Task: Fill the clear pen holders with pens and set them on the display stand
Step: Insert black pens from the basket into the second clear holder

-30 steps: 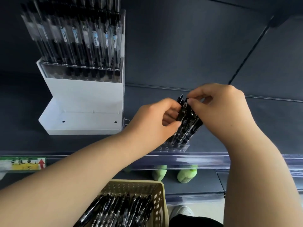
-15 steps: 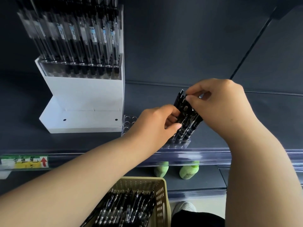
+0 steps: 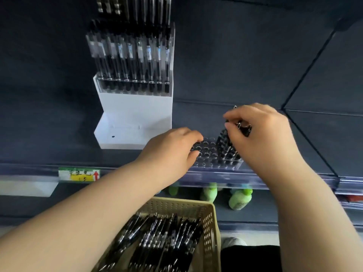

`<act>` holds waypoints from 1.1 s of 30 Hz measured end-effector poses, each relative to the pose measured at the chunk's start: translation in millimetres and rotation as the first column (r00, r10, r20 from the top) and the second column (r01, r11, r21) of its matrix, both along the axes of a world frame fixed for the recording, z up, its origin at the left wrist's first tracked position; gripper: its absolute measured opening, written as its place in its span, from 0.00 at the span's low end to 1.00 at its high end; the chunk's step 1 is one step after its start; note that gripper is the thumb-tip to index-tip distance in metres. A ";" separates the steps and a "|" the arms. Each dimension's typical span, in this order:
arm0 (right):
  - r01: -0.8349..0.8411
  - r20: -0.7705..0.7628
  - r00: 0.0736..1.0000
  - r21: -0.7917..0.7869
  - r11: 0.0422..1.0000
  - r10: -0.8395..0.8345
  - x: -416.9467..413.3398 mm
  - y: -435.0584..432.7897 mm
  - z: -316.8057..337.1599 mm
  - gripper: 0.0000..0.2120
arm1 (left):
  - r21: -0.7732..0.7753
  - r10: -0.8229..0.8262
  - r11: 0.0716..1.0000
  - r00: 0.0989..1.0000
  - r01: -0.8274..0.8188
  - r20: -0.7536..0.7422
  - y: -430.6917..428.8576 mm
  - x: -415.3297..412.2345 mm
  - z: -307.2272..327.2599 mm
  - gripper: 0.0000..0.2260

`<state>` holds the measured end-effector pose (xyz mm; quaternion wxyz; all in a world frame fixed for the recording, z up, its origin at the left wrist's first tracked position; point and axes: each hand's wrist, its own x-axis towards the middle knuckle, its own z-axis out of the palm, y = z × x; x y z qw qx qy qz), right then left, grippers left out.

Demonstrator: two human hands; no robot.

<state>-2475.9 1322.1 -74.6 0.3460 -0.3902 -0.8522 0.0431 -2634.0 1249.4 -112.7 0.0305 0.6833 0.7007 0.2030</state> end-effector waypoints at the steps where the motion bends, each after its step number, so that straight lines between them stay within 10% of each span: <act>1: -0.038 0.016 0.999 -0.005 0.999 0.038 -2.6 -8.9 -8.0 0.09 | -0.017 0.008 1.000 0.998 -0.009 -0.057 -9.7 -4.6 -0.2 0.16; 19: 0.092 0.576 0.749 -0.579 0.810 0.327 -37.2 -106.3 -133.5 0.14 | -0.499 0.251 0.832 0.967 -0.241 -0.048 -131.3 -47.9 -106.8 0.14; 27: 0.246 0.633 0.675 -0.677 0.694 0.378 -57.0 -117.5 -198.0 0.14 | -0.729 0.313 0.625 0.945 -0.278 -0.093 -129.3 -30.1 -188.0 0.21; 33: 0.391 0.622 0.730 -0.720 0.573 0.283 -64.7 -114.8 -237.0 0.14 | -0.730 0.377 0.634 0.926 -0.256 0.003 -107.4 -25.4 -215.7 0.15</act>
